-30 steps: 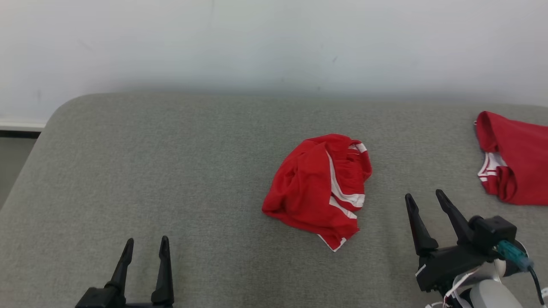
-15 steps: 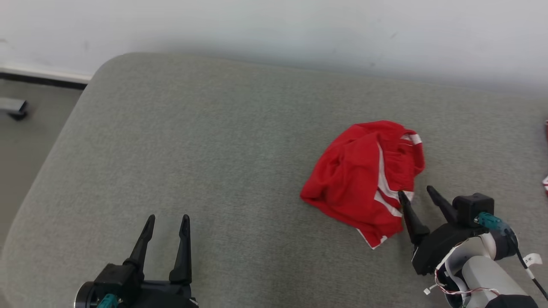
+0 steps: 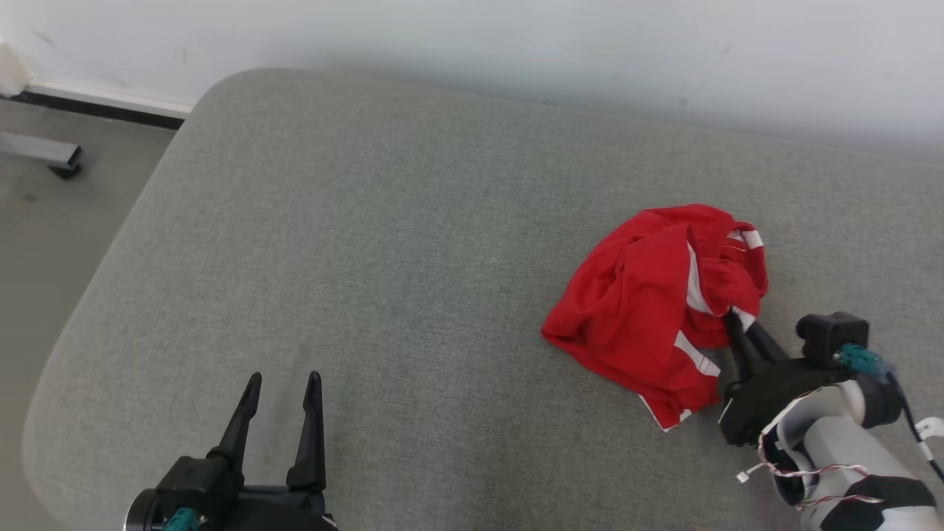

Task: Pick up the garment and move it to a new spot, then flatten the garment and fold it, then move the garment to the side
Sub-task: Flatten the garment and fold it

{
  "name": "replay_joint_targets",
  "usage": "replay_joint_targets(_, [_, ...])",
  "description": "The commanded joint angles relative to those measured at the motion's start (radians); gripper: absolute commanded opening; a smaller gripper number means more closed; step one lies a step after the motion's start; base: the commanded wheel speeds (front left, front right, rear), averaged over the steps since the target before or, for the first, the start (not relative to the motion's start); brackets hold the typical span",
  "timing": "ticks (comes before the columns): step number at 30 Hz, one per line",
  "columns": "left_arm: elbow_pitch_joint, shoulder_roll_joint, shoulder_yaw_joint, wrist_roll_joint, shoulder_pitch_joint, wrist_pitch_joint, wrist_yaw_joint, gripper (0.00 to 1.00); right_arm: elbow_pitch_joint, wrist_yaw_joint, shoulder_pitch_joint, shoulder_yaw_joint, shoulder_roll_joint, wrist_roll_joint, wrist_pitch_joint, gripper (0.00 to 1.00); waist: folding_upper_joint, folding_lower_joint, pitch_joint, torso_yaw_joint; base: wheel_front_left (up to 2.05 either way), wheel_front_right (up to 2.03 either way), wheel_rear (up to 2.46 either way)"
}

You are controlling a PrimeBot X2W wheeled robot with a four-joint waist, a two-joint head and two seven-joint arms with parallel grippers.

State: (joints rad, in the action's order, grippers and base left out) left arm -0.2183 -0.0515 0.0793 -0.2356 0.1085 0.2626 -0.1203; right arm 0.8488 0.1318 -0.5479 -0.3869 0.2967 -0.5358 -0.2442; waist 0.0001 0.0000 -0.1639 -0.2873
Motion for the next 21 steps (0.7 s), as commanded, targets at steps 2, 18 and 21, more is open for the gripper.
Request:
replay_joint_targets(2, [-0.005,0.002,-0.003,0.010,-0.006,0.003,0.000,1.00,-0.003,-0.003,-0.005,0.003,0.020,-0.010,-0.013,0.00,-0.0001,0.0000,0.020,0.026,0.00,0.00,0.00])
replay_joint_targets(18, [-0.037,0.001,0.015,0.014,-0.033,0.003,-0.009,1.00,-0.209,-0.003,-0.072,0.008,0.148,0.007,-0.015,0.00,-0.0001,0.0000,0.127,0.100,0.00,0.00,0.00])
replay_joint_targets(21, [-0.042,0.001,0.010,0.010,-0.043,0.003,-0.010,1.00,-0.248,-0.003,-0.132,-0.051,0.114,0.018,0.017,0.00,-0.0001,0.0000,0.139,0.094,0.00,0.00,0.00])
